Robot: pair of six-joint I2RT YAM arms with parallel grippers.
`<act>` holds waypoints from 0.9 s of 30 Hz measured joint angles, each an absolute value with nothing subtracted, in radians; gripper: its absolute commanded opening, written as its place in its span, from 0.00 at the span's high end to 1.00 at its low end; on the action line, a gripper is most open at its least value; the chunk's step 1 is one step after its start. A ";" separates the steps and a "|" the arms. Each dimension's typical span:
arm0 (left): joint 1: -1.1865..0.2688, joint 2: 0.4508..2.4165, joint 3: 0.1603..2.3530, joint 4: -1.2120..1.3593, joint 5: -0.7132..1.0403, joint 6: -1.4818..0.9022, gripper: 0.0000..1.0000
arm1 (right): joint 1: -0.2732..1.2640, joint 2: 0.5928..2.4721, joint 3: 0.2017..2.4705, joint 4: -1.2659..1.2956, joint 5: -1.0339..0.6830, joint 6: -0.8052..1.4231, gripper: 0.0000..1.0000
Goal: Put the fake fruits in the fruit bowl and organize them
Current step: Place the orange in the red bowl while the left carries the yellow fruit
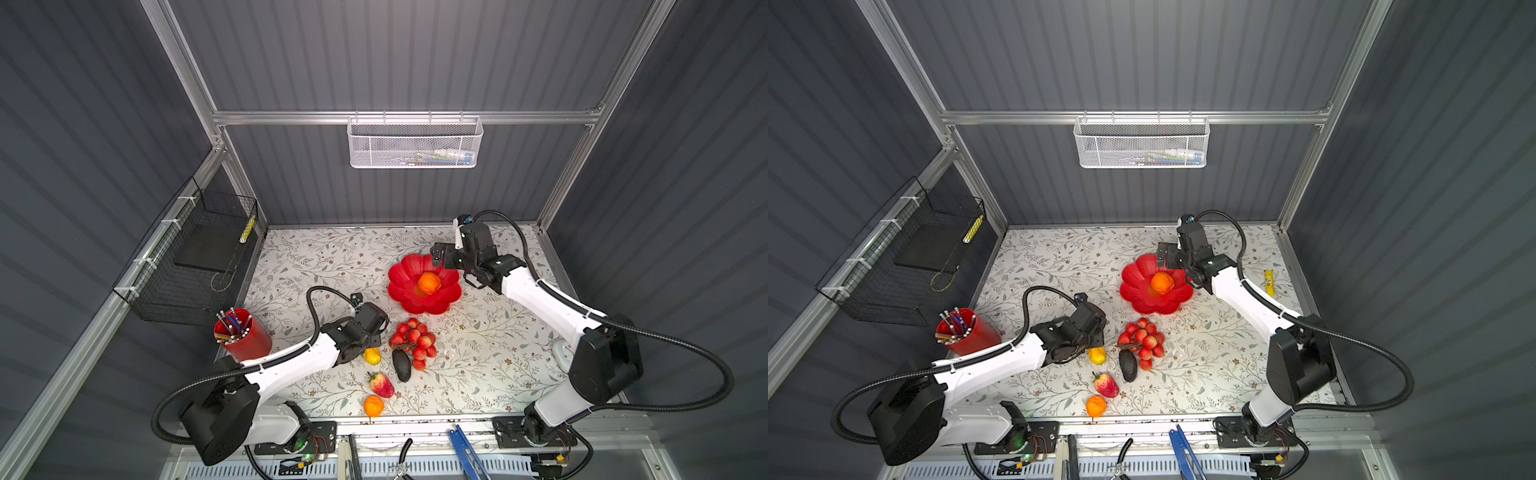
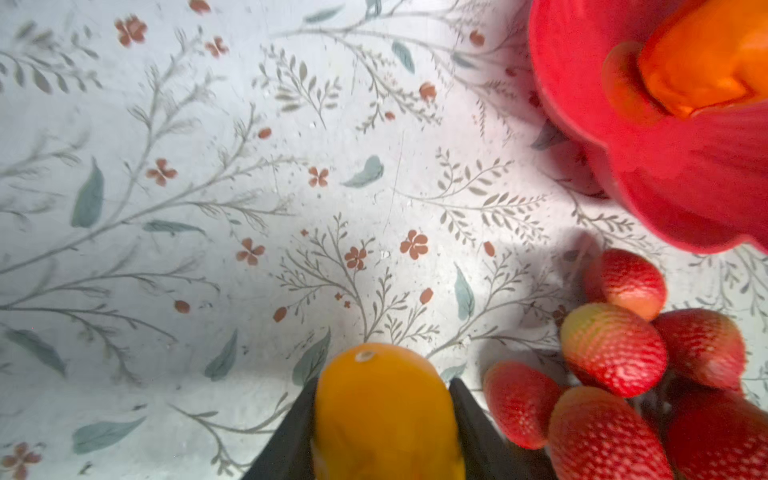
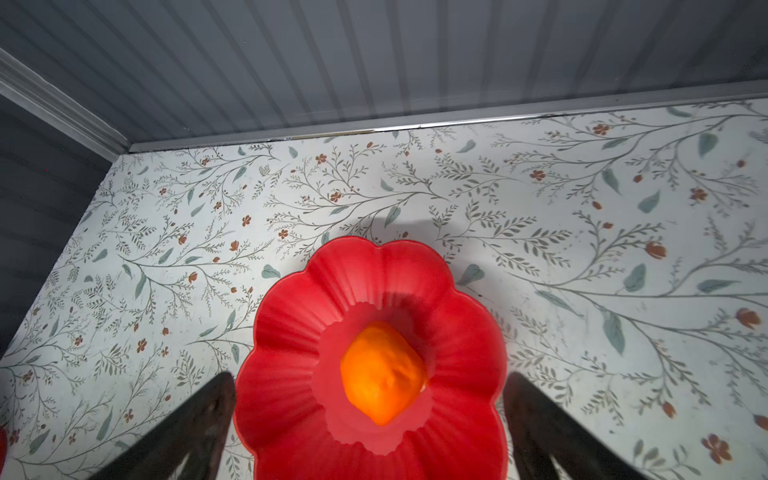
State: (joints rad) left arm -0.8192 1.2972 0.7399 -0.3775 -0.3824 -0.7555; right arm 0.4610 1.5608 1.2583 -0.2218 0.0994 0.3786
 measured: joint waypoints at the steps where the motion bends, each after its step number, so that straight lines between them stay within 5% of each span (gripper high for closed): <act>1: -0.819 1.293 0.762 -0.387 -0.391 -0.739 0.76 | 0.458 1.541 1.232 -0.219 0.104 0.382 0.01; 9: -0.819 1.395 1.051 -0.410 -0.436 -0.544 0.73 | 0.426 1.358 1.010 -0.193 0.132 0.392 0.01; 27: -0.747 2.130 1.695 -0.427 -0.334 -0.235 0.68 | 0.374 1.209 0.925 -0.164 0.141 0.392 0.01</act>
